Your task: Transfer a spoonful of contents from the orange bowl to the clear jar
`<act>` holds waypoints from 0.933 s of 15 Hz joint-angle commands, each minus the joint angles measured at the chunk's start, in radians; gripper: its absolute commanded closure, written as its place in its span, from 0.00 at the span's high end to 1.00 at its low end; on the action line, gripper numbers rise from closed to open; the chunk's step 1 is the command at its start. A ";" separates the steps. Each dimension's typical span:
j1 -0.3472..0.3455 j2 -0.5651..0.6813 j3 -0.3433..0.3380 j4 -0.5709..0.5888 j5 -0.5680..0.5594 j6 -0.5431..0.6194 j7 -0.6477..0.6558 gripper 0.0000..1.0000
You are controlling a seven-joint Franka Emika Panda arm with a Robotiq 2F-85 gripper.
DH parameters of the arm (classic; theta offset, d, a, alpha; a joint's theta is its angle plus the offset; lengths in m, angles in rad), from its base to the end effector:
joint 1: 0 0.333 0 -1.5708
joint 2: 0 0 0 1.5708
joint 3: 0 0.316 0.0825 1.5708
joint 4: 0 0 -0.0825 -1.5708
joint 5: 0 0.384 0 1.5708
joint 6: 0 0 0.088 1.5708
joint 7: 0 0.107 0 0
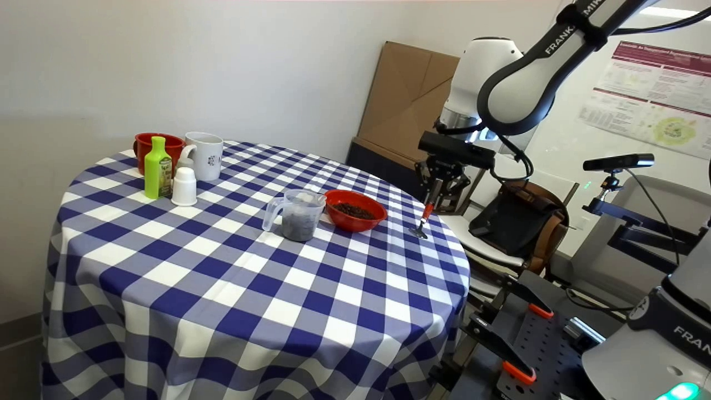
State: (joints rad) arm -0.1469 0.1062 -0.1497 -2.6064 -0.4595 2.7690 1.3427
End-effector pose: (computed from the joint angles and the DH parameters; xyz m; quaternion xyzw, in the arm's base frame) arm 0.4262 -0.1118 0.2201 0.8174 -0.5673 0.0712 0.0705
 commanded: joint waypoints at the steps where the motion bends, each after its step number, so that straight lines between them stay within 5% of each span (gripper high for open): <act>1: 0.033 0.082 -0.028 0.040 0.023 0.036 -0.047 0.05; 8: 0.048 0.164 -0.108 0.050 0.056 0.033 -0.054 0.05; 14: 0.079 0.204 -0.100 0.061 0.144 0.061 -0.122 0.05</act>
State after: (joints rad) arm -0.1039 0.2886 -0.2463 -2.5596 -0.3812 2.7951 1.2801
